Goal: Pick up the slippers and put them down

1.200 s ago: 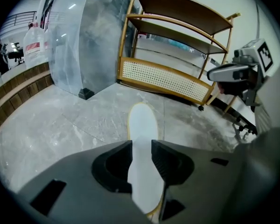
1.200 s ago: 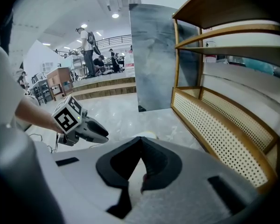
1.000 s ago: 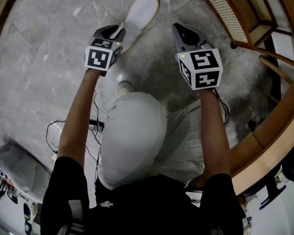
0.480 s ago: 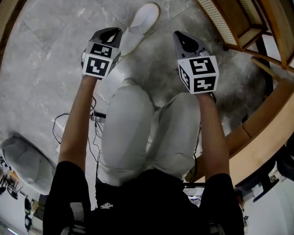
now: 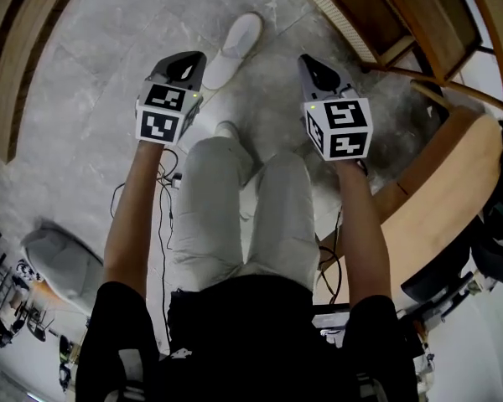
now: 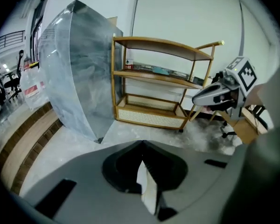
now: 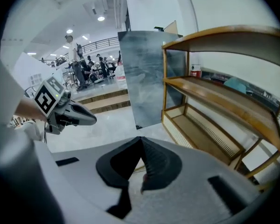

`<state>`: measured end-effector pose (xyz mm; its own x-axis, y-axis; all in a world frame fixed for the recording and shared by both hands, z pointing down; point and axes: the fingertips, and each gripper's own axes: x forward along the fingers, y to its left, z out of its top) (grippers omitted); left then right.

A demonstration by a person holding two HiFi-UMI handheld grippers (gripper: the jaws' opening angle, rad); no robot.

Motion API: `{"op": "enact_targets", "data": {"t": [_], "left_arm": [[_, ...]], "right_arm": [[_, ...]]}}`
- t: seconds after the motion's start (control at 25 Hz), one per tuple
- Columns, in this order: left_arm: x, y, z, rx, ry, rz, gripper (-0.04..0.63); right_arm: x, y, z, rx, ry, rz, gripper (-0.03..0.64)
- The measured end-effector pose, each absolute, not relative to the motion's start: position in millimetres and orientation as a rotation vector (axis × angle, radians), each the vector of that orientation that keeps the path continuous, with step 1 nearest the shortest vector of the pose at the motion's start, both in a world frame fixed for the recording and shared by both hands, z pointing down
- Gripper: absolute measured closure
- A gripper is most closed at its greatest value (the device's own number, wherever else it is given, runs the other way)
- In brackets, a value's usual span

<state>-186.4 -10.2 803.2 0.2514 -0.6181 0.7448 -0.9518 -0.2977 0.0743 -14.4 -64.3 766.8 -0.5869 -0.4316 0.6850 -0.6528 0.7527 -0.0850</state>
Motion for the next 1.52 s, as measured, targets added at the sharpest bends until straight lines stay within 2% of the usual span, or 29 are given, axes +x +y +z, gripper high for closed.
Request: {"op": "enact_targets", "data": {"t": [0.84, 1.52], "left_arm": [[-133.6, -40.9, 446.1, 2.109, -1.405, 0.693, 0.589], [-91.7, 0.4, 275.4, 2.156, -1.506, 0.54, 0.589]], "right_arm": [[28.3, -76.0, 440.8, 0.887, -2.28, 0.392, 0.627], [45.5, -49.2, 258.9, 0.904, -2.42, 0.287, 0.627]]}}
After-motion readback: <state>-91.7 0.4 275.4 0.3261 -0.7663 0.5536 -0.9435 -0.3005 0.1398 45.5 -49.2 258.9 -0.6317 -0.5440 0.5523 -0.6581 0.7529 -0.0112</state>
